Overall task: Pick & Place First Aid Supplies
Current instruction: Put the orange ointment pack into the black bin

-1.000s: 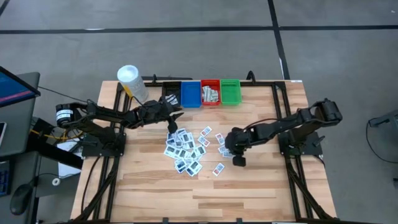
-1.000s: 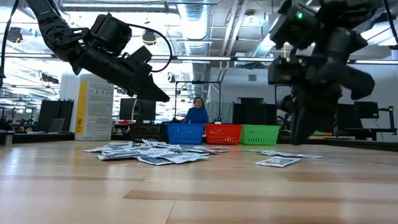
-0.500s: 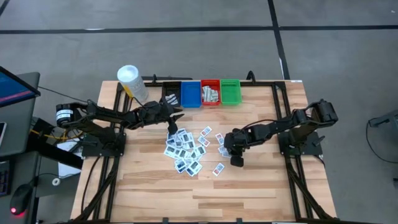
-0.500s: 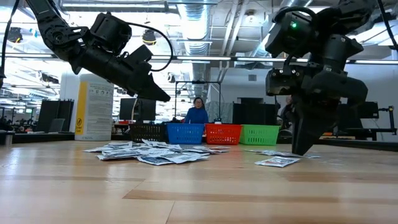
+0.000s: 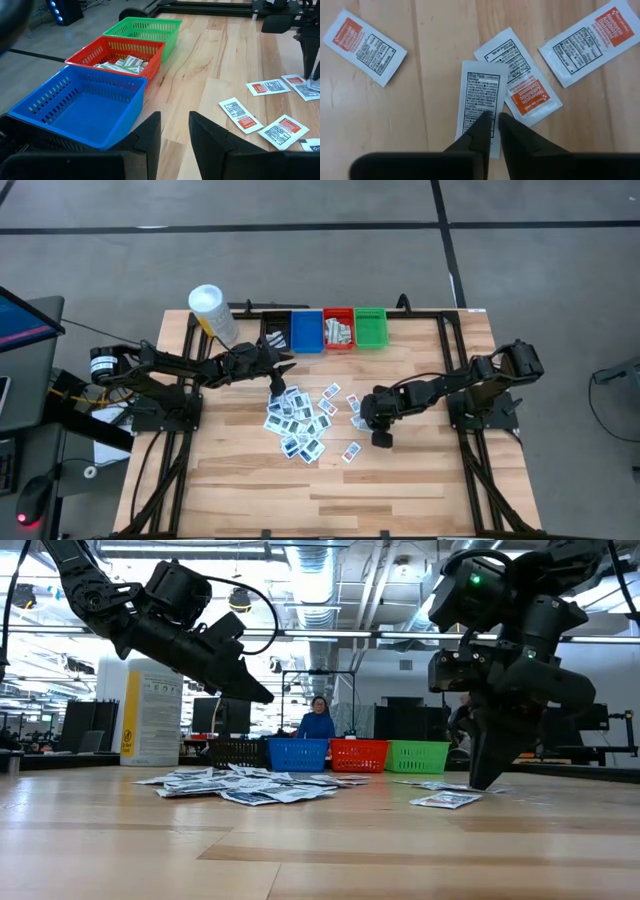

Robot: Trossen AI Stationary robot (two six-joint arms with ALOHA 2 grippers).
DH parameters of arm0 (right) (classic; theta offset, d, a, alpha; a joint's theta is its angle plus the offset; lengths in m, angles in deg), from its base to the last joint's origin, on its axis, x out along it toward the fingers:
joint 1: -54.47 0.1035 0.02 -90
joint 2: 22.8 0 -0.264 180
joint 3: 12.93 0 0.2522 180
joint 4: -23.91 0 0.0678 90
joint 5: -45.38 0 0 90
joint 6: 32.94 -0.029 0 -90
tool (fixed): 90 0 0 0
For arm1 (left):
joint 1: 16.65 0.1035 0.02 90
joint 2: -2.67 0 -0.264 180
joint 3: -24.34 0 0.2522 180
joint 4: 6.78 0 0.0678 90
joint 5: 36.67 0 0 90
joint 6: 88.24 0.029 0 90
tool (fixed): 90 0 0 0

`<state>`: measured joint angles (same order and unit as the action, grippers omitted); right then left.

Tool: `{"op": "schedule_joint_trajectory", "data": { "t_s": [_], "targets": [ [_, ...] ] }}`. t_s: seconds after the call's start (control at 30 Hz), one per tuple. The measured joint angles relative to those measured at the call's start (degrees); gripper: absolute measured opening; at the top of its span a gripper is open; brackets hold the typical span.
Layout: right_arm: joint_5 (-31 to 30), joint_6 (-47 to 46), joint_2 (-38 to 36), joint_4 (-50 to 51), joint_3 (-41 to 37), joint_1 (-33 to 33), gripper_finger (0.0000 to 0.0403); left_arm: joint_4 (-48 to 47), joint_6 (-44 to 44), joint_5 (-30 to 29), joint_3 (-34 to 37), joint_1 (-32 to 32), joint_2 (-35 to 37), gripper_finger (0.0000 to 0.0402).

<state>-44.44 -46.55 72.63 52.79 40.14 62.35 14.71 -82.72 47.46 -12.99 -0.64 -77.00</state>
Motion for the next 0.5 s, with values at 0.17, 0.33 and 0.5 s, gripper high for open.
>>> {"op": "schedule_joint_trajectory", "data": {
  "t_s": [0.17, 0.33, 0.5],
  "targets": [
    [-0.2, 2.6, 0.0, -0.7, -0.1, 0.3, 0.0004, 0.0, 0.0, 0.0, 0.0, 0.0, 0.0, 0.0102],
    [-0.2, 4.1, 0.0, -1.0, -0.1, 0.3, 0.0002, 0.0, 0.0, 0.0, 0.0, 0.0, 0.0, 0.0102],
    [0.1, 6.0, -1.0, -0.3, 0.4, 0.4, 0.0001, 0.0, 0.0, 0.0, 0.0, 0.0, 0.0, 0.0102]
  ]
}}
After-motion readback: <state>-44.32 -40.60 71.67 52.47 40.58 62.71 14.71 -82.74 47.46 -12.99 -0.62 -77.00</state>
